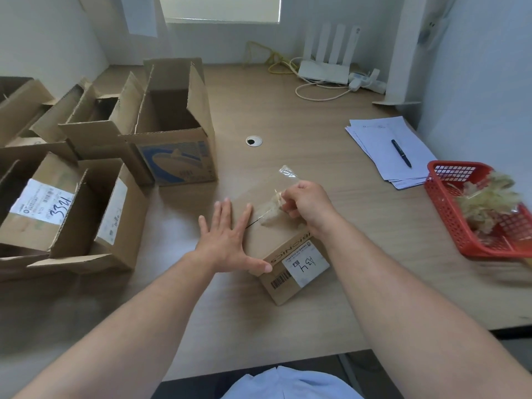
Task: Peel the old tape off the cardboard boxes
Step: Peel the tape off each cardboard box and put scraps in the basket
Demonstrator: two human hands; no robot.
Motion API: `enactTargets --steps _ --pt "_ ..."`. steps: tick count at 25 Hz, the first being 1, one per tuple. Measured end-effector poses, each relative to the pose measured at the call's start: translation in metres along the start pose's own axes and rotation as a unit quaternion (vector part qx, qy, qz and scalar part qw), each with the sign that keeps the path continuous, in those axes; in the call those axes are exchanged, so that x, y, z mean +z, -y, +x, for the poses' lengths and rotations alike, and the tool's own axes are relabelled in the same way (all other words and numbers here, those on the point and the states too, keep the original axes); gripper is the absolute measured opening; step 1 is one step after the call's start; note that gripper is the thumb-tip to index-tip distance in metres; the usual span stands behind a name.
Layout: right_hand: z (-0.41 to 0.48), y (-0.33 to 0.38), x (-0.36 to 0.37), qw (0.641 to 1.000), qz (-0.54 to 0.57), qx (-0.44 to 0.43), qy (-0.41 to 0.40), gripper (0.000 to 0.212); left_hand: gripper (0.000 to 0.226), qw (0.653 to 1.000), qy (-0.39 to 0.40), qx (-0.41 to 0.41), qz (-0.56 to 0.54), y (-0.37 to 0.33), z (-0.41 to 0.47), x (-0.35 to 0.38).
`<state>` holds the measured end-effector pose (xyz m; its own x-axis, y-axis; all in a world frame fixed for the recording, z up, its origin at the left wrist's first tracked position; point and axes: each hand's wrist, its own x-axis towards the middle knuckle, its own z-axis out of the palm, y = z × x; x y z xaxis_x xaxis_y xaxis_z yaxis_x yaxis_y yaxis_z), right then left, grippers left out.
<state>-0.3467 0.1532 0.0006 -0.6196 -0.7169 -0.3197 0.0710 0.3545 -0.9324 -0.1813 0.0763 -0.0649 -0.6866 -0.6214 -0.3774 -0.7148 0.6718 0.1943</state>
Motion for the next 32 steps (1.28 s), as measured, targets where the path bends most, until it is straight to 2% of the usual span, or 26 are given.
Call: enactTargets --steps 3,5,9,11,13,15,20,22,24,25,27,30,32 --pt "-0.002 0.001 -0.001 0.992 0.121 0.013 0.023 0.023 0.139 1.000 -0.009 -0.008 -0.025 0.001 -0.002 -0.011" --pt "-0.003 0.005 -0.003 0.973 0.225 0.031 0.033 0.022 0.135 0.999 -0.037 -0.002 -0.013 0.003 -0.008 -0.025" --pt "-0.007 0.019 -0.001 0.894 0.437 0.059 0.074 0.021 0.131 0.993 -0.090 0.033 0.062 0.011 -0.024 -0.070" --pt "-0.009 0.030 0.004 0.865 0.490 0.052 0.098 0.019 0.129 0.988 -0.125 0.049 0.082 0.017 -0.034 -0.095" --pt "-0.009 0.038 0.009 0.844 0.521 0.054 0.118 0.025 0.128 0.980 -0.159 0.062 0.104 0.023 -0.040 -0.113" --pt "-0.010 0.038 0.014 0.851 0.508 0.063 0.115 0.030 0.128 0.978 -0.153 0.065 0.130 0.026 -0.045 -0.116" --pt "-0.007 0.011 0.022 0.918 0.385 0.058 0.079 0.032 0.125 0.991 -0.063 0.036 0.115 0.035 -0.047 -0.079" --pt "-0.004 0.006 0.023 0.966 0.255 0.010 0.053 0.033 0.125 0.993 -0.055 0.027 0.097 0.042 -0.047 -0.069" --pt "-0.004 0.002 0.025 0.995 0.051 -0.083 0.003 0.031 0.126 0.994 -0.054 0.027 0.088 0.046 -0.045 -0.062" --pt "-0.005 -0.001 0.025 0.989 -0.065 -0.134 -0.018 0.030 0.126 0.995 -0.050 0.029 0.084 0.047 -0.045 -0.059" --pt "-0.007 -0.008 0.027 0.946 -0.259 -0.192 -0.035 0.027 0.126 0.996 -0.039 0.028 0.070 0.048 -0.044 -0.055" --pt "-0.009 -0.010 0.033 0.870 -0.427 -0.244 -0.046 0.020 0.124 0.998 -0.034 0.021 0.048 0.049 -0.042 -0.052" --pt "-0.011 -0.011 0.043 0.825 -0.499 -0.264 -0.036 0.034 0.124 0.998 -0.039 0.020 0.049 0.048 -0.040 -0.052"
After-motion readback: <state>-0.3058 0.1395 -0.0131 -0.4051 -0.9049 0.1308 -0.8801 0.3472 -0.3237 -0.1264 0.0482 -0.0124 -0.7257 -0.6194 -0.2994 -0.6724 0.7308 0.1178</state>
